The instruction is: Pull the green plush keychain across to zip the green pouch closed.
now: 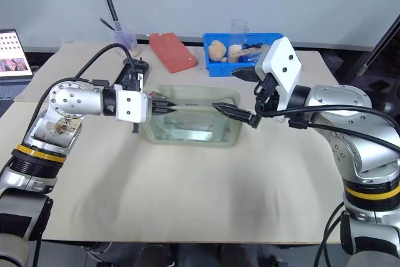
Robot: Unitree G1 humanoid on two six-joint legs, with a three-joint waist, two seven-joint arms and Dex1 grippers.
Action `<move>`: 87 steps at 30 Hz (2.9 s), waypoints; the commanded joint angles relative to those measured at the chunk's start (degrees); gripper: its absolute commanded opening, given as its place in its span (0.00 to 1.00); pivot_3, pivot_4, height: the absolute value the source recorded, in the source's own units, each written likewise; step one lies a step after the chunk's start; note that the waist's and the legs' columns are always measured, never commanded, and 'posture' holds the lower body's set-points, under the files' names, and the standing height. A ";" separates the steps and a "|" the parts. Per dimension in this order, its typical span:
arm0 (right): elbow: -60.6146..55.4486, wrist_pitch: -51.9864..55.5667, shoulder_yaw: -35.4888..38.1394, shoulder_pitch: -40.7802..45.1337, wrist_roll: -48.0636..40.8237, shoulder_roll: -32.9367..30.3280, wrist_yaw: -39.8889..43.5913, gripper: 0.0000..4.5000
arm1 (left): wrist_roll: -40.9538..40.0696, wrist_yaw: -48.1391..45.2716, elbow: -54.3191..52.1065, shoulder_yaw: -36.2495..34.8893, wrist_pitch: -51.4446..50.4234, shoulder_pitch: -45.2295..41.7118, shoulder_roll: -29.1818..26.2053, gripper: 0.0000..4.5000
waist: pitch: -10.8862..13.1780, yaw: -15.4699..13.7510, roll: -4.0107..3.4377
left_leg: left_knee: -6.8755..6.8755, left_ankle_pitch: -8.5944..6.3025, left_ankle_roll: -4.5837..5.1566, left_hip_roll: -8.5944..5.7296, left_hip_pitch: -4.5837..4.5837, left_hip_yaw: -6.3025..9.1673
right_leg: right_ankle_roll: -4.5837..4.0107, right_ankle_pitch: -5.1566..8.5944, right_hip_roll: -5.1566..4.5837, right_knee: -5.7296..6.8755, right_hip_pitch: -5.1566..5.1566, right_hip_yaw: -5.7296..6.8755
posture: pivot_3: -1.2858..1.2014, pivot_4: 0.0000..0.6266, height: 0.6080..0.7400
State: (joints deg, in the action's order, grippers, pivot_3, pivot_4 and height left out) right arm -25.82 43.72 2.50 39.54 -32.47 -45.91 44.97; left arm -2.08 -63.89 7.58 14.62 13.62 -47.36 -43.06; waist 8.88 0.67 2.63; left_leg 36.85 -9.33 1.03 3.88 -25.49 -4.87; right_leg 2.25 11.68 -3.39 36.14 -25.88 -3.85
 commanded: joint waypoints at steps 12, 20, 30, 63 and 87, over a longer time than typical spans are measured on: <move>4.09 -12.24 -5.40 -6.08 11.26 -5.13 7.46 1.00 | -33.44 -0.60 -27.84 -10.07 -44.79 -1.18 0.91 0.99 | 0.00 0.19 0.00 | 0.11 0.01 0.01 0.01 -0.04 0.07 | 0.40 -0.07 0.05 0.11 -0.06 0.00 | 0.52 0.24 1.00; 9.00 -16.42 -6.50 -6.36 14.41 -3.47 8.94 0.50 | -36.72 -0.17 -31.87 -11.52 -51.81 0.38 -3.32 1.00 | 0.00 0.19 0.00 | 0.11 0.01 0.00 0.02 0.07 0.11 | 0.24 0.17 0.11 0.19 -0.03 -0.01 | 0.52 0.24 1.00; 13.18 -20.29 -7.02 -4.99 16.54 -2.01 11.03 0.01 | -34.73 4.93 -21.23 -22.45 -53.72 5.64 -9.58 1.00 | 0.00 0.26 0.00 | 0.11 0.01 0.00 0.03 0.10 0.11 | 0.18 0.16 0.13 0.19 -0.02 -0.01 | 0.52 0.24 1.00; 14.05 -20.73 -6.89 -3.36 18.88 0.36 11.13 0.00 | -28.51 3.83 -14.60 -20.55 -47.53 7.54 -7.49 0.01 | 0.02 -0.19 0.04 | 0.08 0.02 -0.04 0.04 0.05 0.00 | -0.12 0.02 0.06 0.13 -0.08 0.00 | 0.52 0.24 1.00; 13.85 -20.88 -6.77 -3.25 19.12 1.01 9.62 0.00 | -16.90 -6.44 -4.86 -12.86 -35.87 -1.89 -6.41 0.99 | 0.01 0.15 0.04 | 0.10 0.02 -0.02 0.03 -0.03 0.03 | 0.26 -0.18 0.09 0.13 -0.12 -0.01 | 0.52 0.24 1.00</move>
State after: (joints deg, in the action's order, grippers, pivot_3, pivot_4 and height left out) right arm -10.68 23.39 -6.01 35.12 -13.50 -44.76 55.00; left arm -18.13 -70.27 4.65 3.67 -21.58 -49.29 -48.34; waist 8.90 0.82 2.67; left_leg 36.95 -9.31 1.01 3.91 -25.52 -4.85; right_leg 2.52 11.50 -3.30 36.27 -26.00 -3.86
